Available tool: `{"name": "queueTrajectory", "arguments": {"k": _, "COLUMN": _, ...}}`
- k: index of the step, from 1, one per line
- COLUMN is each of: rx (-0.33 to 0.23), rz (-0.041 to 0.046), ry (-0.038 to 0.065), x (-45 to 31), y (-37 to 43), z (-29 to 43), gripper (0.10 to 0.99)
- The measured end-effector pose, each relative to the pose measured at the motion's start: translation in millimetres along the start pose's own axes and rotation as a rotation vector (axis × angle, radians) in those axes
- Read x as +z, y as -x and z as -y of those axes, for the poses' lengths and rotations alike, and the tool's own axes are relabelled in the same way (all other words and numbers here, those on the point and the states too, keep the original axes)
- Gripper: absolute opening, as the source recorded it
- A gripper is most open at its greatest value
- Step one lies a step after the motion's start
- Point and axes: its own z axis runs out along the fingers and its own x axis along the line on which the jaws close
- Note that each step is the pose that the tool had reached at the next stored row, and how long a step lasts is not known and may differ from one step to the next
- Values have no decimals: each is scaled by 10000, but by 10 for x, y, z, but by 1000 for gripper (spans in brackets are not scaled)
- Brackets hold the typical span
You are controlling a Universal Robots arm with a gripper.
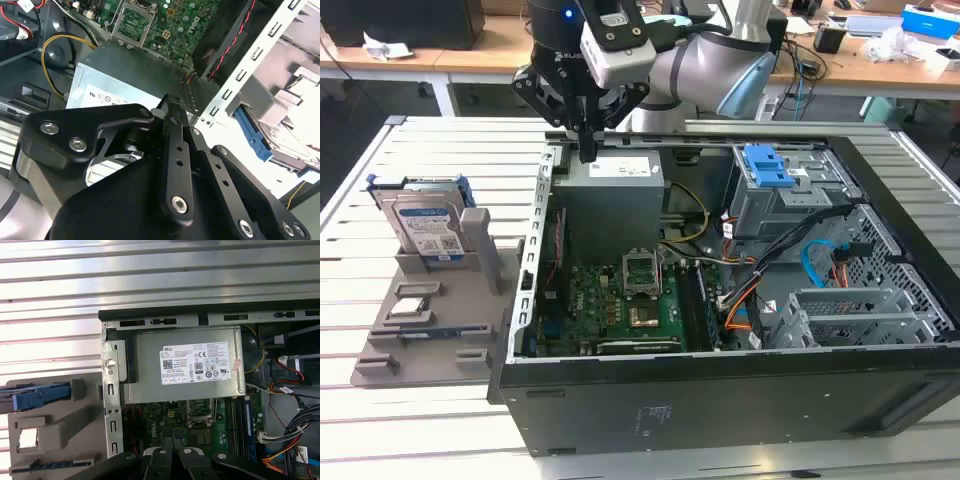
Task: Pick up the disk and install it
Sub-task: 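Reach for the disk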
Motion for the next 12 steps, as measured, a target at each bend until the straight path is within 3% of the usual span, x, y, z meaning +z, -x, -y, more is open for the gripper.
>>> {"name": "queueTrajectory", "arguments": {"k": 4, "rx": -1, "rz": 0, "ry": 0, "x": -5, "y": -172, "z": 13, "gripper": 106}}
{"name": "queueTrajectory", "arguments": {"k": 10, "rx": -1, "rz": 0, "ry": 0, "x": -8, "y": -300, "z": 23, "gripper": 106}}
{"name": "queueTrajectory", "arguments": {"k": 12, "rx": 0, "rz": 0, "ry": 0, "x": -11, "y": -409, "z": 31, "gripper": 106}}
